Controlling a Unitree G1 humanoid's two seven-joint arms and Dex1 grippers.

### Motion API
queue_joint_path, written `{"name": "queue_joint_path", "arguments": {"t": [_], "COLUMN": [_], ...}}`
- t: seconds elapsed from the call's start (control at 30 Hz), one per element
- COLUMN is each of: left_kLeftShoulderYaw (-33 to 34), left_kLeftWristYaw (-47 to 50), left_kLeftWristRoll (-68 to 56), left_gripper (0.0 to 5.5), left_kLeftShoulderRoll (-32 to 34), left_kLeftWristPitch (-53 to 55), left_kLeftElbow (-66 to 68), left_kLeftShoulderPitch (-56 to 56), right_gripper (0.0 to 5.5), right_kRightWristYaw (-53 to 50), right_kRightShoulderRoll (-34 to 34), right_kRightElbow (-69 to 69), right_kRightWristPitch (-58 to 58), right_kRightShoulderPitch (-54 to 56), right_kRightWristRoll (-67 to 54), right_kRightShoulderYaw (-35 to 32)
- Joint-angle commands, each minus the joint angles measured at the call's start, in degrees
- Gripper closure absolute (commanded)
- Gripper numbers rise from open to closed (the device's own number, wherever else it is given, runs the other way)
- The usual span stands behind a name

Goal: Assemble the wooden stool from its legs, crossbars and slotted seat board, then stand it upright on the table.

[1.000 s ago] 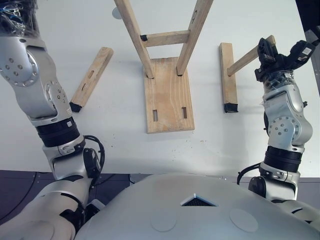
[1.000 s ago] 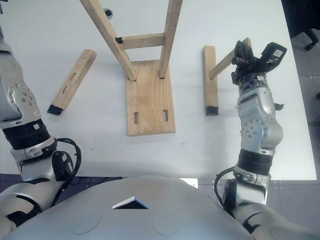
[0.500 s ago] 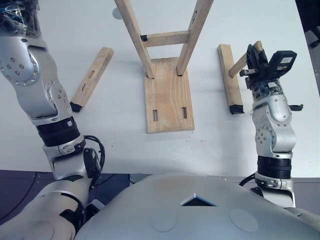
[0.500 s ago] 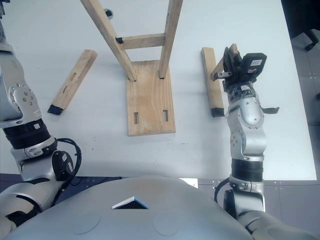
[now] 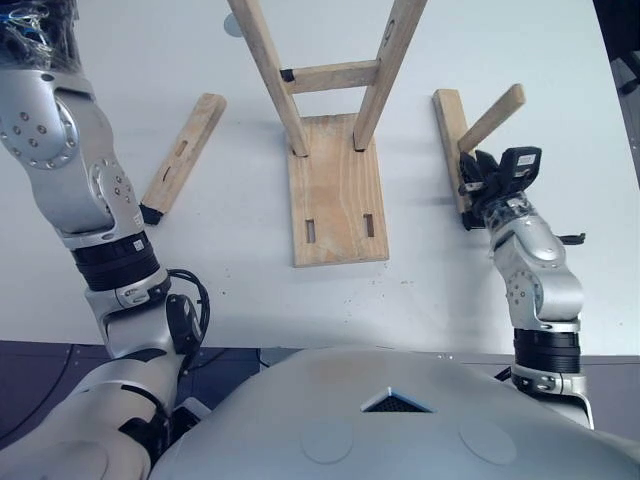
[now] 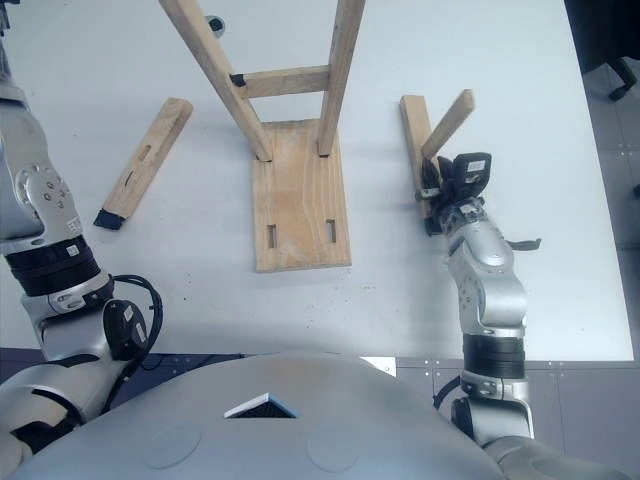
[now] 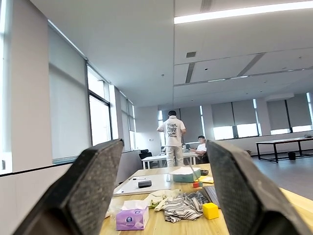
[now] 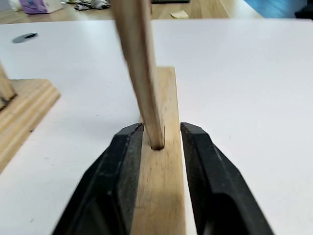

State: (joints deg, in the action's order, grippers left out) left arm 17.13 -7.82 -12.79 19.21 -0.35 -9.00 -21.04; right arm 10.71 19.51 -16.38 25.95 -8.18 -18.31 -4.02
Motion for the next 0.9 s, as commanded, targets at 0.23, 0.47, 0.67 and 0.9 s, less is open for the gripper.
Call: {"name": "queue_joint_path", "arguments": {"t": [0.23,0.47,0.67,0.9], "left_kLeftShoulderYaw": [-0.03,0.19,0.84,-4.66], "left_kLeftWristYaw": [0.83,0.75,0.74,-9.62], "left_kLeftWristRoll": [-0.06,-0.03,-2.61,-31.21], "left_gripper": [2.44,2.44,2.44,2.44], "left_kLeftShoulderRoll": [-0.78,-0.98,-1.72,-4.46], "left_kLeftWristPitch": [0.98,1.23,3.06,26.20], "left_kLeftElbow": [-0.89,-1.33,-1.67,-10.34], "left_kLeftShoulderPitch": [1.81,2.11,1.58,4.87], "right_gripper": [2.50,2.52,3.49,3.49], "right_kRightWristYaw": [2.58,3.58,4.61,1.69], "right_kRightShoulderRoll": [6.53,7.21,5.93,-4.11], "right_kRightElbow": [-7.33,-5.89,-5.82,-3.90], "right_kRightWristPitch": [21.80,24.18,24.25,20.11], "right_kRightShoulderPitch": [0.13,0.44,1.39,11.99], "right_kRightWristRoll": [-0.45,2.42,2.41,-9.07], "right_kRightShoulderYaw": [1.64,4.18,3.46,-12.29]}}
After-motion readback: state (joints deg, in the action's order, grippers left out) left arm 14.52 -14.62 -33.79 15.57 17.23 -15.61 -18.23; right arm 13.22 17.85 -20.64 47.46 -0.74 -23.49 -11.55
